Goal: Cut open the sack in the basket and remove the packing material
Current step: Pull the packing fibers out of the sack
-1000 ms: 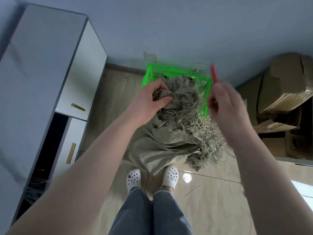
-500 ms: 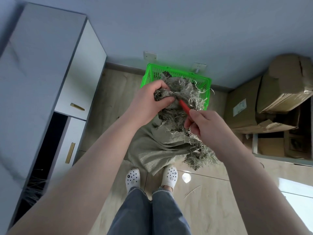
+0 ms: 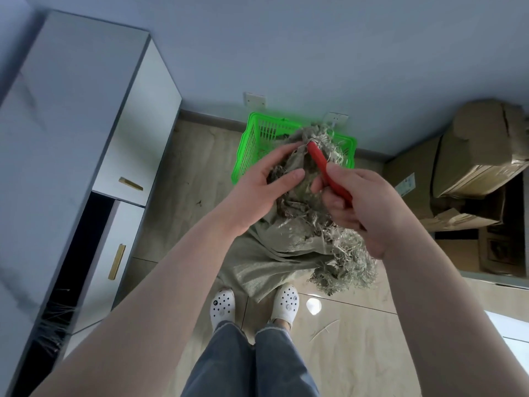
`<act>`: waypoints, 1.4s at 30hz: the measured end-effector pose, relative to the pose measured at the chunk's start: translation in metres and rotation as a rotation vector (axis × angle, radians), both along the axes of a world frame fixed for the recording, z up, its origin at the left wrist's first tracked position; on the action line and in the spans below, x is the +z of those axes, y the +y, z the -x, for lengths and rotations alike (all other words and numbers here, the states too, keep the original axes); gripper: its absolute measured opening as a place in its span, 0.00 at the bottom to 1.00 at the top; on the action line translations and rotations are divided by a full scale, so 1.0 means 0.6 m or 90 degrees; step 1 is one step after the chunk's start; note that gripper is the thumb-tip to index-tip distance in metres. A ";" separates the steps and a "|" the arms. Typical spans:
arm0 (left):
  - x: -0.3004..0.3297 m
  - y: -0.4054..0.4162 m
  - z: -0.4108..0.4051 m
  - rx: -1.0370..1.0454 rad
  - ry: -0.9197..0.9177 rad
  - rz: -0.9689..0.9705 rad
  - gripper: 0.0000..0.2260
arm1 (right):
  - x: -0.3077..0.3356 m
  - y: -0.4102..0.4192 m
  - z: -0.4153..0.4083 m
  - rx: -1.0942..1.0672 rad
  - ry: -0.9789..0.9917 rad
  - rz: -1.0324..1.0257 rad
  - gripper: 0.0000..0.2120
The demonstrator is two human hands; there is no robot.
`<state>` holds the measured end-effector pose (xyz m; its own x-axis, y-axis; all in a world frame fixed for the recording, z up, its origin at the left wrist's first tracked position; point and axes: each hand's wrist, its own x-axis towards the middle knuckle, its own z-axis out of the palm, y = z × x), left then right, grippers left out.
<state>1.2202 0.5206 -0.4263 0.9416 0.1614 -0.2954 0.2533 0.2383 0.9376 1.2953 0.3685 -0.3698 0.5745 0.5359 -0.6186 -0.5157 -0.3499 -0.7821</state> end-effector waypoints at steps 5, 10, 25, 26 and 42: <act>-0.009 -0.011 -0.004 0.037 -0.007 0.028 0.10 | -0.003 -0.006 -0.008 -0.009 0.016 -0.002 0.17; -0.015 -0.013 -0.010 0.082 -0.005 -0.004 0.16 | -0.013 -0.003 0.007 -0.080 0.074 -0.040 0.18; -0.035 -0.029 0.002 0.069 -0.016 -0.282 0.08 | -0.020 0.003 0.056 -0.215 0.224 -0.152 0.15; -0.036 -0.025 0.001 0.053 -0.010 -0.304 0.07 | -0.019 -0.002 0.059 -0.214 0.225 -0.143 0.15; -0.025 -0.040 0.001 0.163 -0.009 -0.213 0.19 | -0.011 0.000 0.041 -0.179 0.146 -0.062 0.17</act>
